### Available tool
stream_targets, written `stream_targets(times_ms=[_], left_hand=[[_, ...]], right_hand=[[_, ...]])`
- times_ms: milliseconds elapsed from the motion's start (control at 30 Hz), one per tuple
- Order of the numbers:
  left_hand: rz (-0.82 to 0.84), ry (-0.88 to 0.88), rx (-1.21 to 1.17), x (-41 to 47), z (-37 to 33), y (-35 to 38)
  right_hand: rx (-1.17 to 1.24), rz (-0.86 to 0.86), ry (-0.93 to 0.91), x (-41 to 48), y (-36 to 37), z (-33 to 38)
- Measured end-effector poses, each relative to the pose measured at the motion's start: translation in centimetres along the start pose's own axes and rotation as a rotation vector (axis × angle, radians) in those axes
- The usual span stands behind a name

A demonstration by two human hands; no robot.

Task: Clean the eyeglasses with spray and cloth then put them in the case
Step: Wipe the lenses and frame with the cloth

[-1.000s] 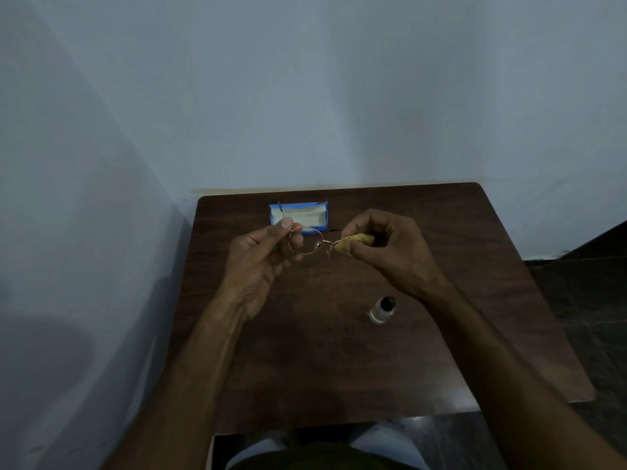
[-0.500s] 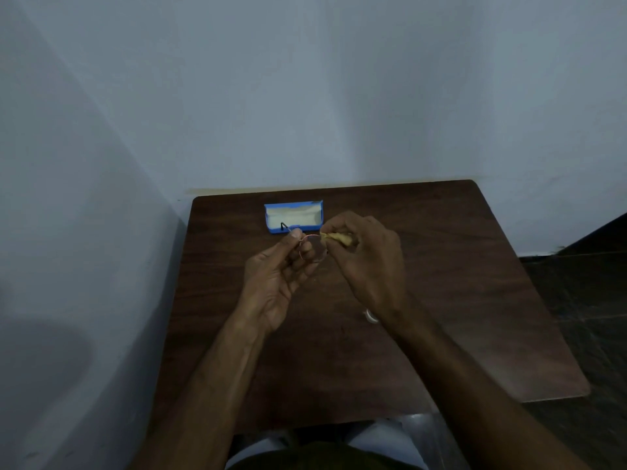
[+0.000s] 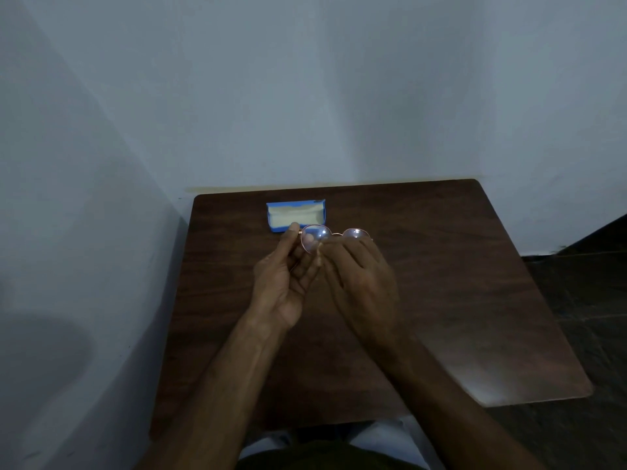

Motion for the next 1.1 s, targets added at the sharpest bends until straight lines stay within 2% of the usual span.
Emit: stream_targets(times_ms=[167, 333, 533, 767, 900, 1100], left_hand=[[0.032, -0.002, -0.030, -0.3, -0.1, 0.3], [0.037, -0.018, -0.026, -0.4, -0.5, 0.4], [0.032, -0.007, -0.023, -0.2, -0.9, -0.4], [0.024, -0.012, -0.046, 0.0, -1.1, -0.6], [0.024, -0.010, -0.031, 0.1, -1.6, -1.0], [0.027, -0.017, -0.052, 0.4, -2.2, -1.8]], right_hand=[[-0.076, -0.028, 0.146, 1.7, -0.3, -2.2], [-0.036, 0.017, 0.107, 1.9, 0.3, -1.8], [-0.013, -0.031, 0.278, 1.6, 0.6, -4.2], [-0.003, 0.027, 0.169, 0.5, 1.2, -2.4], [0.062, -0.017, 0.330, 0.9, 1.2, -4.7], [0.379, 0.032, 0.687, -0.8, 0.3, -6.6]])
Point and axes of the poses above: each hand's wrist, its own x-axis towards the middle knuckle, its own y-axis out of the palm, z = x × y, the point moved 3 cm from there along x, towards the middle knuckle, and after that the axes turned 12 degrees about -x, right-handed, at the moved point
